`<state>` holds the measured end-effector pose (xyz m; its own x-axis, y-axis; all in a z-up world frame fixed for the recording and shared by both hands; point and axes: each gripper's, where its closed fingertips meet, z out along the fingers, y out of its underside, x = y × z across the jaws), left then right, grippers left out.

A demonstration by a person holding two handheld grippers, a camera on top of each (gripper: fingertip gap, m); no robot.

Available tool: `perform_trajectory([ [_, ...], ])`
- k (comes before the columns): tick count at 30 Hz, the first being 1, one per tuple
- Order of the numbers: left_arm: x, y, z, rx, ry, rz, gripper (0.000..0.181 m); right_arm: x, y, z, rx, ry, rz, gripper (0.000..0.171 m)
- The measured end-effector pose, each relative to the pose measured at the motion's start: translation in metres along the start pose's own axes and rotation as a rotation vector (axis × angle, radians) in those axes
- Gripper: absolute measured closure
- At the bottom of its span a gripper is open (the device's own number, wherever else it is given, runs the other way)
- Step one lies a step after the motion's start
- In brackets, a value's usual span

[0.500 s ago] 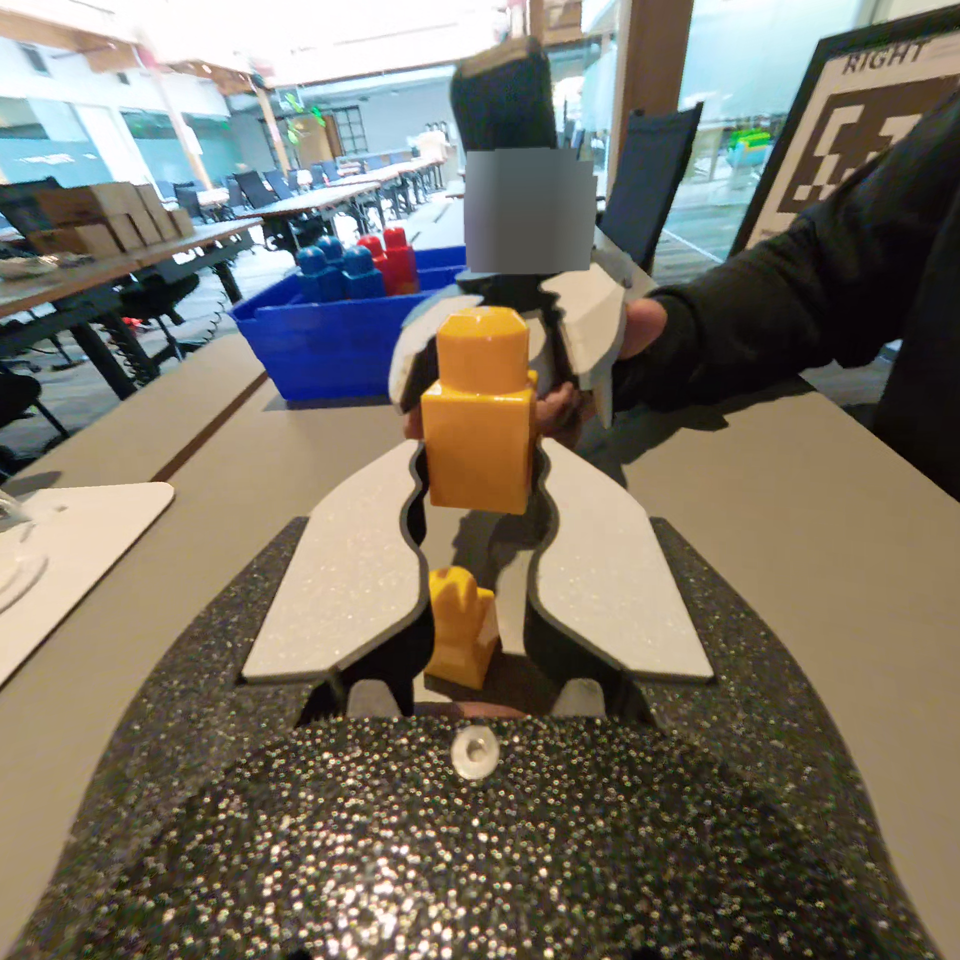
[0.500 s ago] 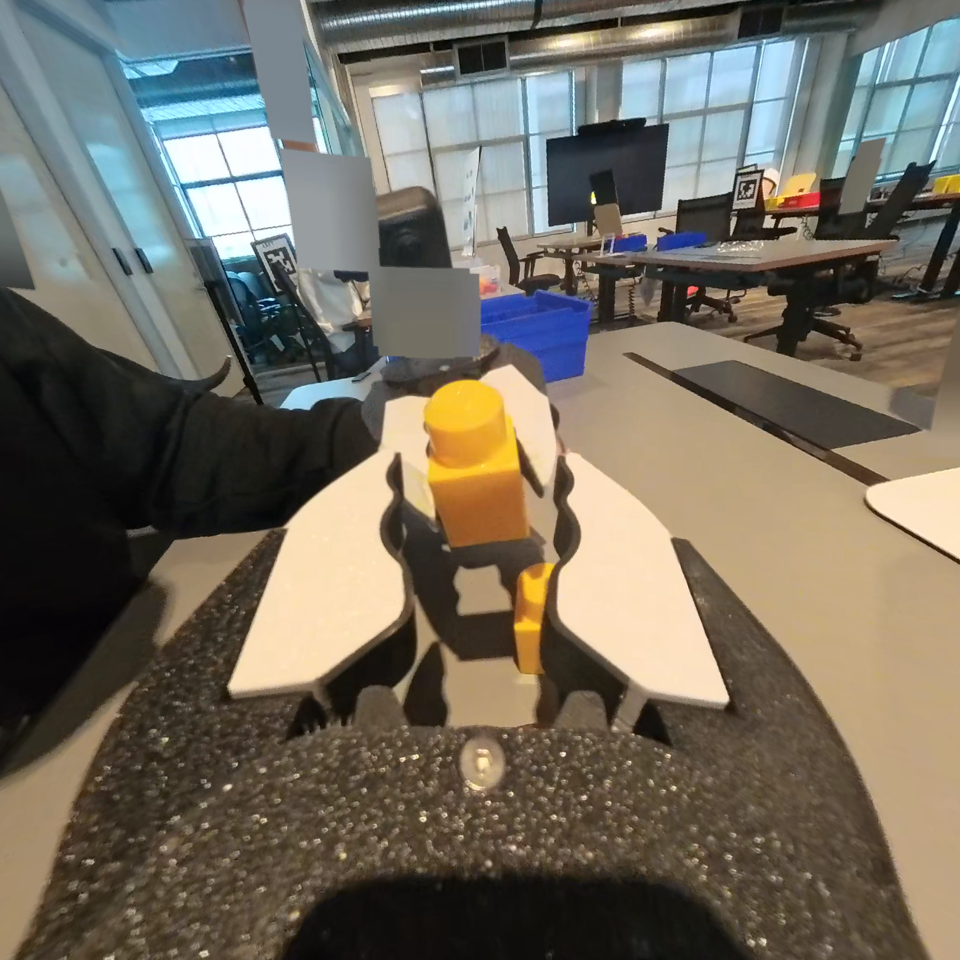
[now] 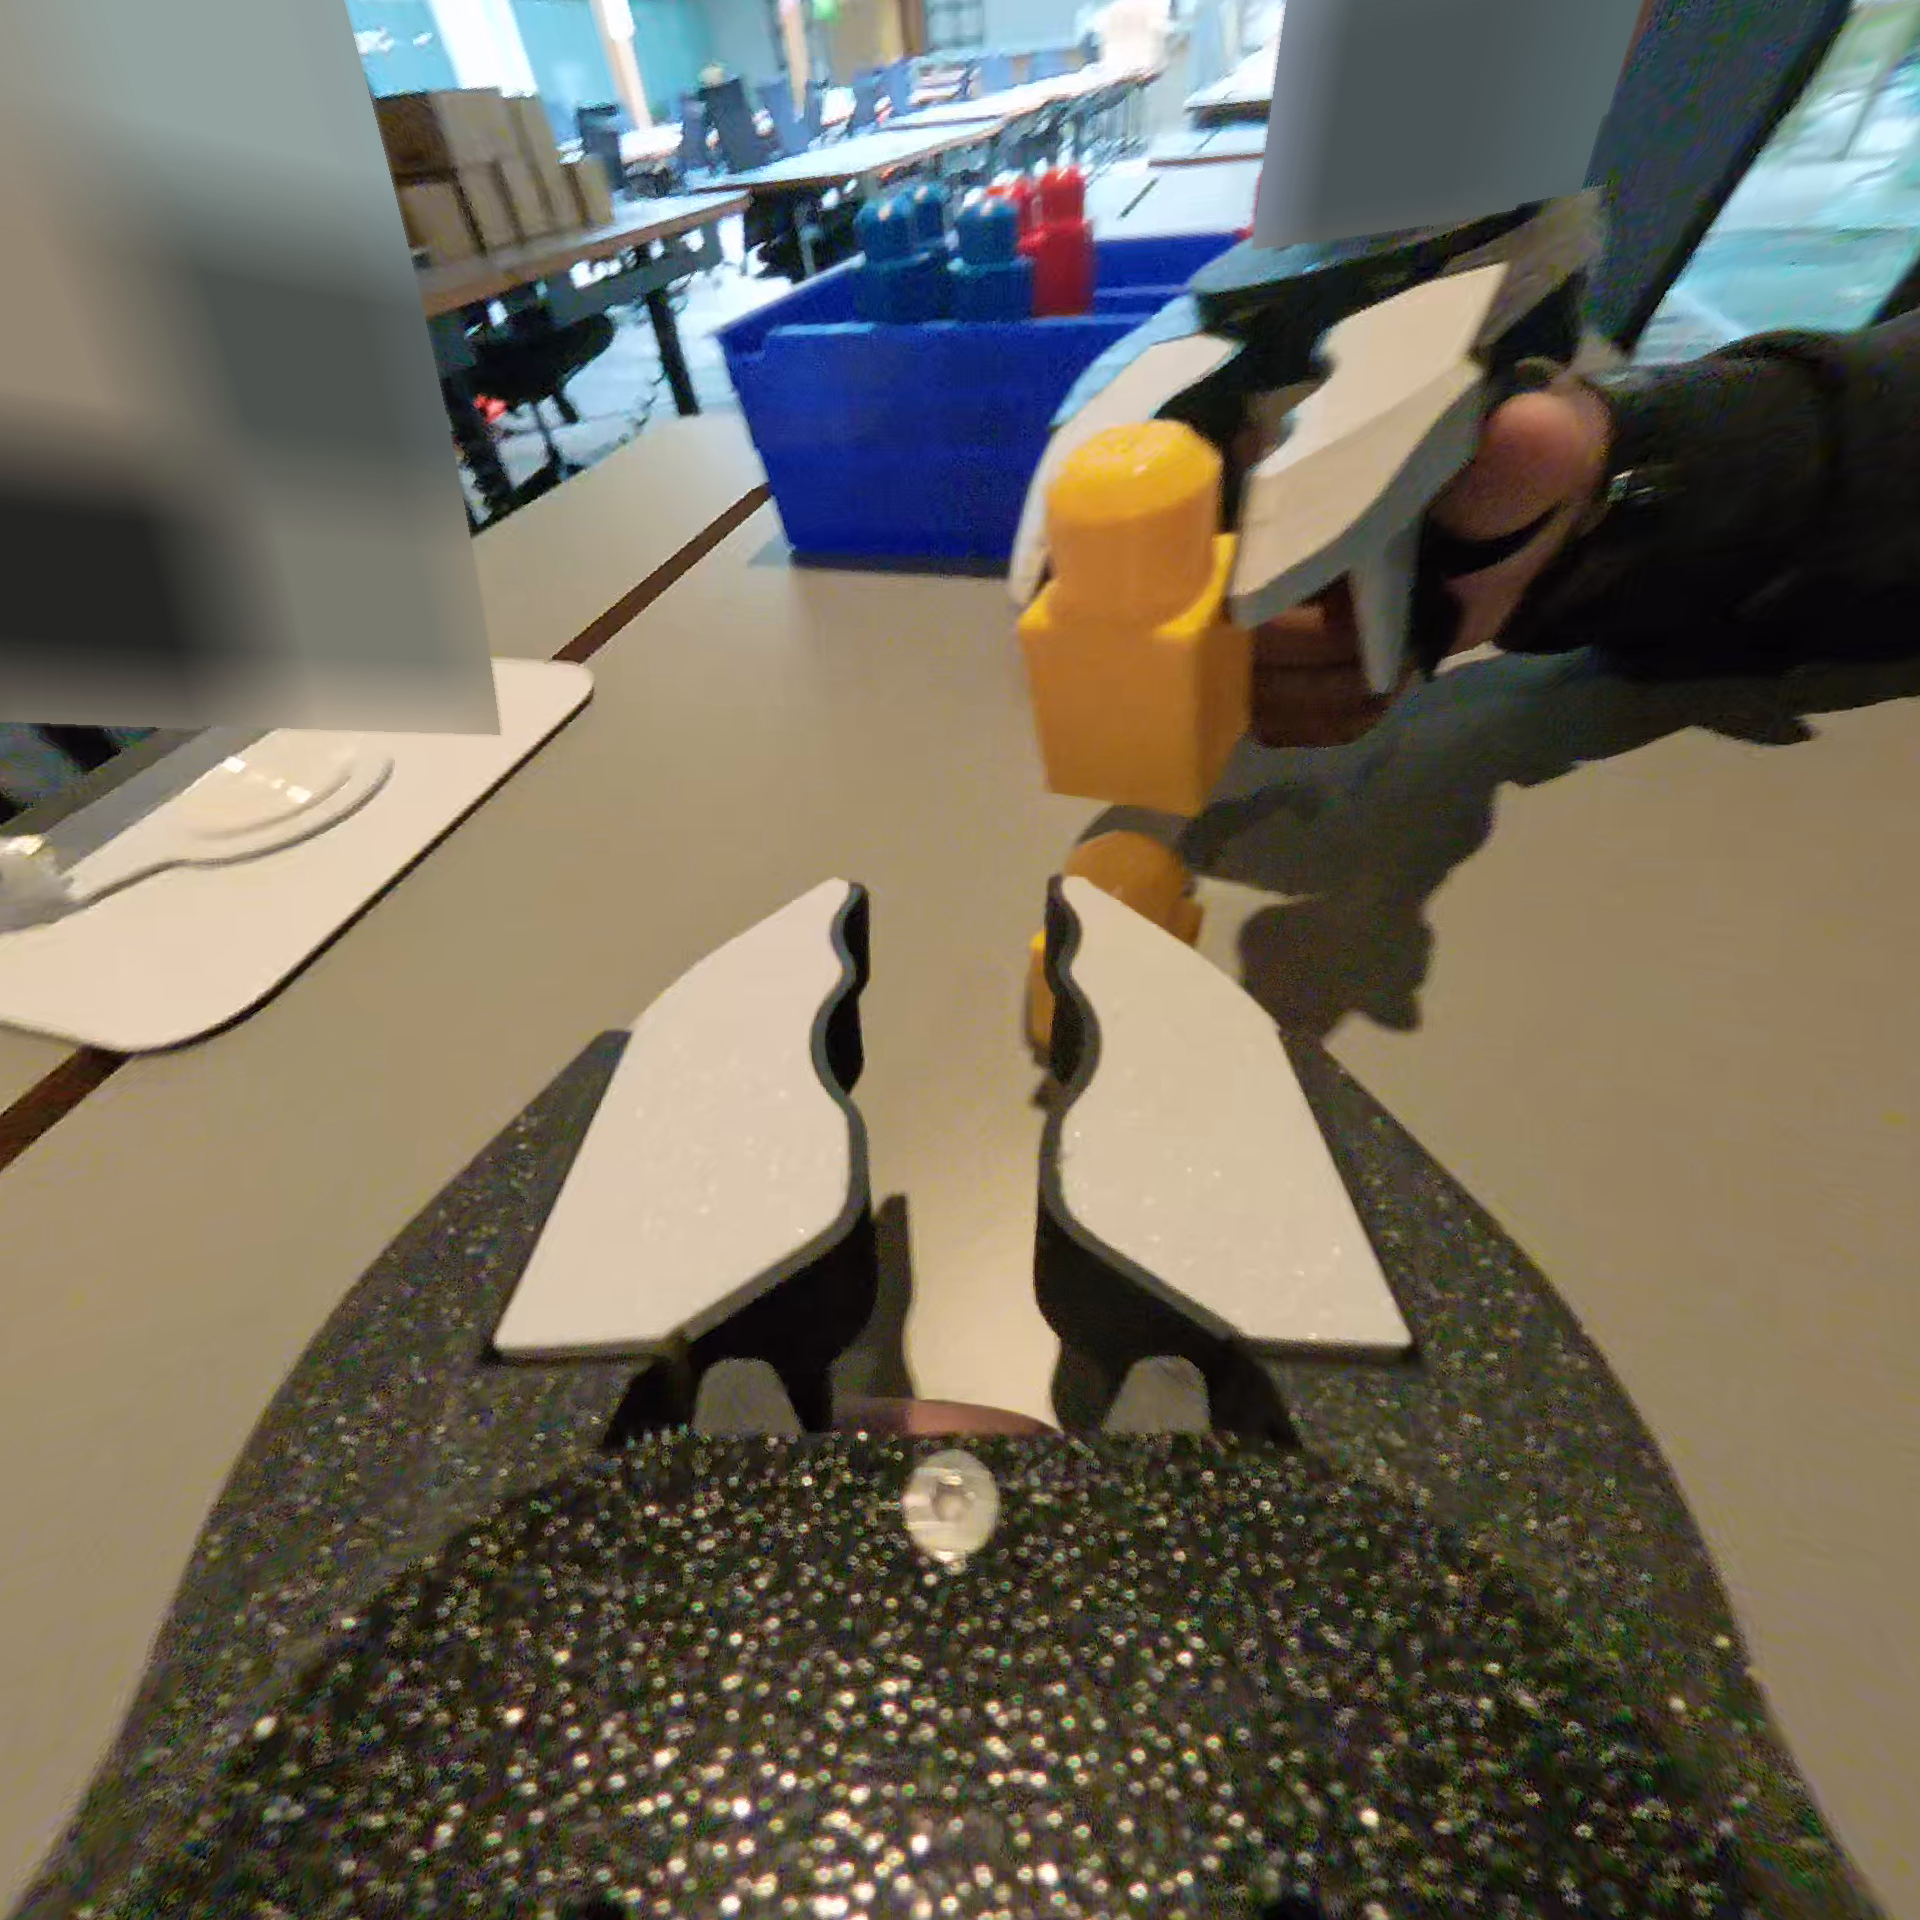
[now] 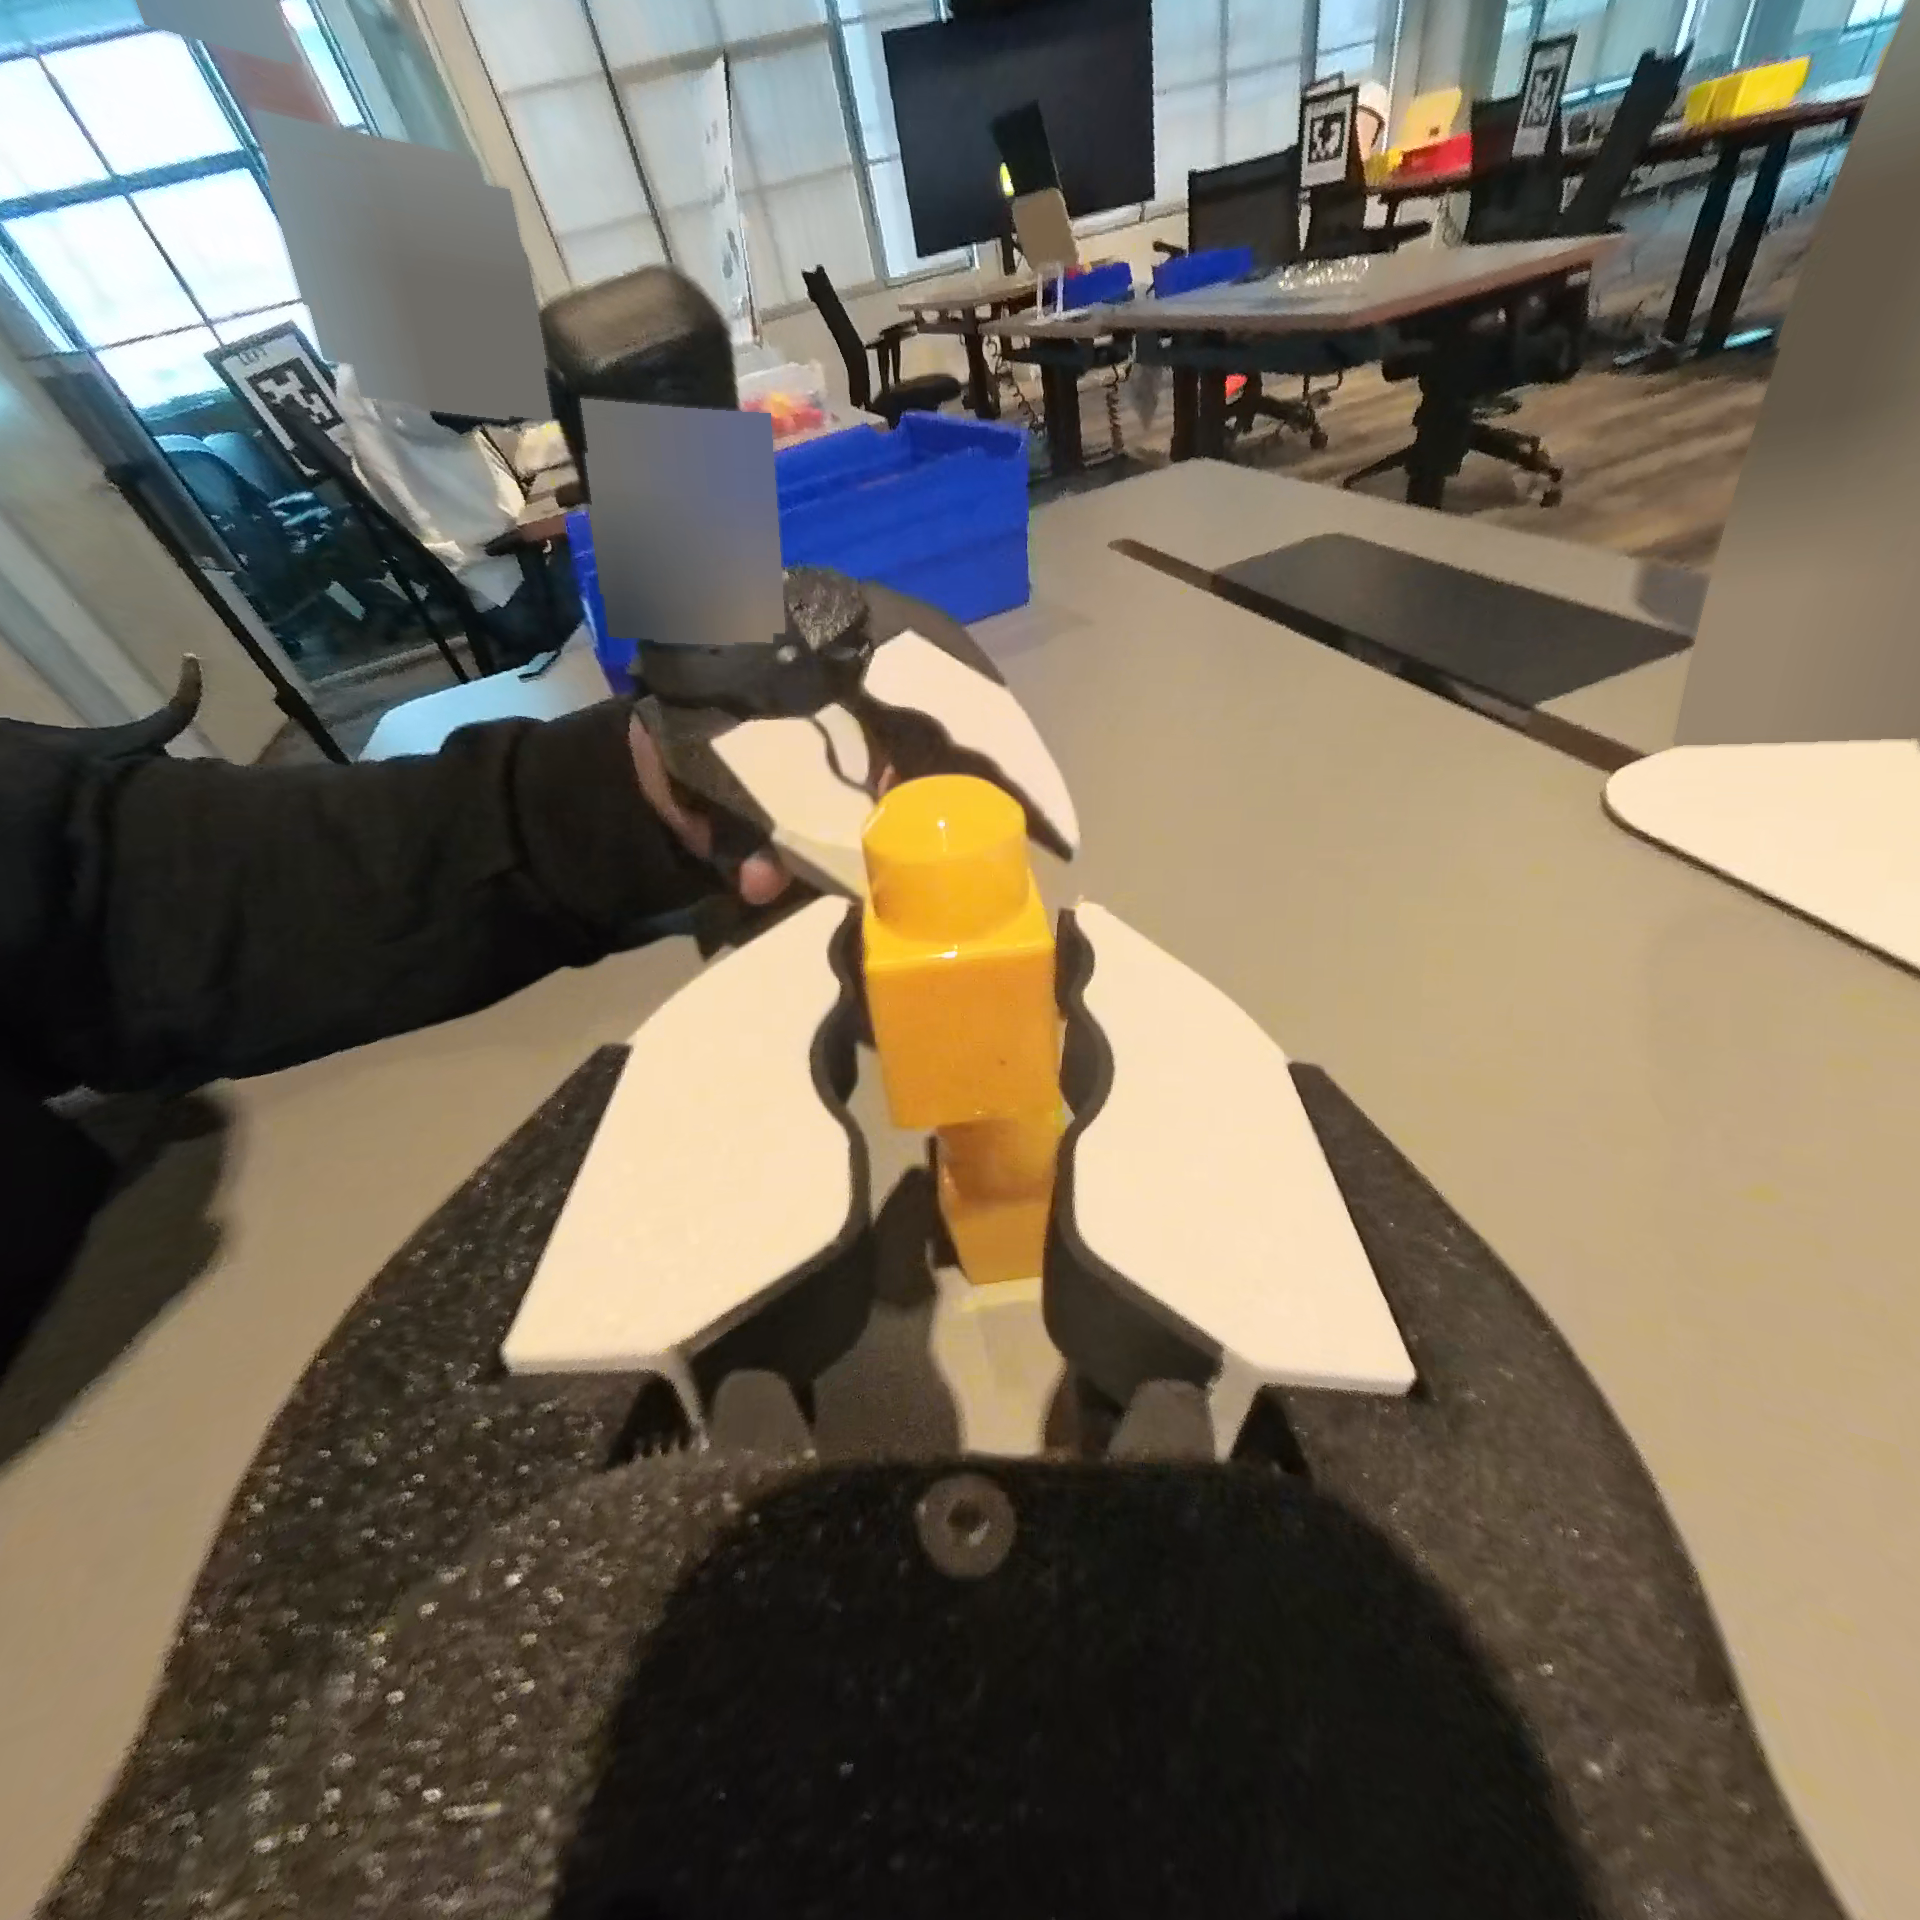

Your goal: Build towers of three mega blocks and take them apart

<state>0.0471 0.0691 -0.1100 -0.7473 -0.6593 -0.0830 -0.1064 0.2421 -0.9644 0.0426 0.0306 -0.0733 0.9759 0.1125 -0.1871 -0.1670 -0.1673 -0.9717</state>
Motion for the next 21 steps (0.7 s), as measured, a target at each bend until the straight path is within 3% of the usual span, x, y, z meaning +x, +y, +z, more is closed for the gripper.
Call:
perform_trajectory([
  [12, 0.004, 0.013, 0.008, -0.103, -0.015, 0.064, 0.152, 0.006, 0.027, 0.009, -0.066, 0.039, -0.005, 0.135],
  [21, 0.012, 0.007, 0.011, -0.067, 0.026, 0.043, 0.152, 0.005, 0.037, 0.007, -0.115, 0.017, 0.019, 0.135],
])
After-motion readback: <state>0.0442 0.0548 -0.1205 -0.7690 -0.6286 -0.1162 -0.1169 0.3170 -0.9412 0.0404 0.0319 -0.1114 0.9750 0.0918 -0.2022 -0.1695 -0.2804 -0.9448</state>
